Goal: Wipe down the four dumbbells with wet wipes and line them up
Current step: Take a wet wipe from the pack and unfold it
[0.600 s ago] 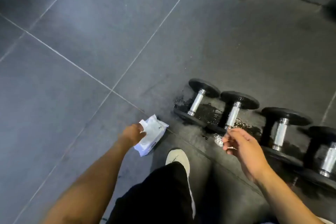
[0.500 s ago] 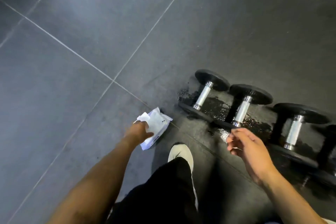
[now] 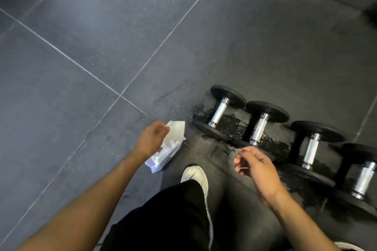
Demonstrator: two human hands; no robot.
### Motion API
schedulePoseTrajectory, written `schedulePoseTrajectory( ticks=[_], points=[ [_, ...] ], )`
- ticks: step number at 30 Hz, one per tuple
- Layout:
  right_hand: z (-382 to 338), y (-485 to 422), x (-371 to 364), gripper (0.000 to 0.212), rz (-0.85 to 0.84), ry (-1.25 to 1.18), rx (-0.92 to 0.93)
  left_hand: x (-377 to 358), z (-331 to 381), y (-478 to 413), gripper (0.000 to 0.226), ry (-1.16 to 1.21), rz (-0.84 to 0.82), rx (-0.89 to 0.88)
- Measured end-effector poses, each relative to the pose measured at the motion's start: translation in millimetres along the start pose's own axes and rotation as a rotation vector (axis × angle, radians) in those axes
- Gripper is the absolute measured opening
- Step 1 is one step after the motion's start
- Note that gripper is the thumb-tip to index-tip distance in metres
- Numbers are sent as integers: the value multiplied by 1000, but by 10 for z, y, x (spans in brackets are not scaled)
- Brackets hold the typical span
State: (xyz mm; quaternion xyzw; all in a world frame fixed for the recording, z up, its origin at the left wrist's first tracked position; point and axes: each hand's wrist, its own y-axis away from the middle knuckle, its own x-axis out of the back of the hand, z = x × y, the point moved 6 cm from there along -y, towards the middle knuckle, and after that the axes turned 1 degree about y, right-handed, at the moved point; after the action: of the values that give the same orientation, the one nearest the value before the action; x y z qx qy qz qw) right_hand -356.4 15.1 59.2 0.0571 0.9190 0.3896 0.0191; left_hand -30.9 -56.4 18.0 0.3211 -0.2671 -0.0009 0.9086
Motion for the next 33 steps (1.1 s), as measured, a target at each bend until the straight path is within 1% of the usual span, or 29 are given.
schedulePoseTrajectory(
  ticks=[2,3,6,7,9,10,11,12,13,15,17,20,22,24,26,29,30,33],
  points=[
    [-171,116,-73,15,-26,45,60,29,379,135,25,153,-51,-61],
    [-254,180,-114,14,-44,63,91,27,537,216,22,219,-87,-75],
    [-535,361,-246,10,-104,131,198,-60,1024,451,18,427,-244,-91],
    [-610,400,-286,10,-124,113,220,-104,1161,521,17,475,-297,-100],
    [-724,476,-317,21,-133,50,266,-198,1407,682,18,527,-355,-109],
    [-770,505,-308,30,-94,66,316,-243,1500,754,20,525,-365,-115],
    [-827,547,-273,38,-18,137,387,-290,1580,824,22,509,-375,-125],
    [-886,601,-230,43,61,220,455,-333,1653,901,23,485,-393,-137],
    [-930,654,-202,47,106,254,504,-377,1704,970,23,474,-421,-146],
    [-962,735,-167,51,86,177,484,-452,1784,1097,21,476,-475,-151],
    [-982,786,-140,49,62,116,453,-485,1854,1191,20,490,-508,-136],
    [-1087,918,-60,47,56,27,510,-487,2016,1349,19,506,-552,-128],
    [-1189,1035,32,47,60,-46,549,-450,2145,1464,20,470,-564,-164],
    [-1305,1157,112,48,22,-55,591,-419,2306,1583,27,351,-531,-225],
    [-1419,1295,182,54,-43,-120,614,-417,2479,1708,31,269,-451,-278],
    [-1474,1400,336,63,-101,-299,517,-488,2692,1911,34,349,-416,-301],
    [-1489,1425,401,61,-123,-352,472,-524,2748,1973,35,386,-416,-305],
    [-1542,1477,537,41,-262,-432,331,-632,2826,2084,34,454,-395,-314]
  ],
)
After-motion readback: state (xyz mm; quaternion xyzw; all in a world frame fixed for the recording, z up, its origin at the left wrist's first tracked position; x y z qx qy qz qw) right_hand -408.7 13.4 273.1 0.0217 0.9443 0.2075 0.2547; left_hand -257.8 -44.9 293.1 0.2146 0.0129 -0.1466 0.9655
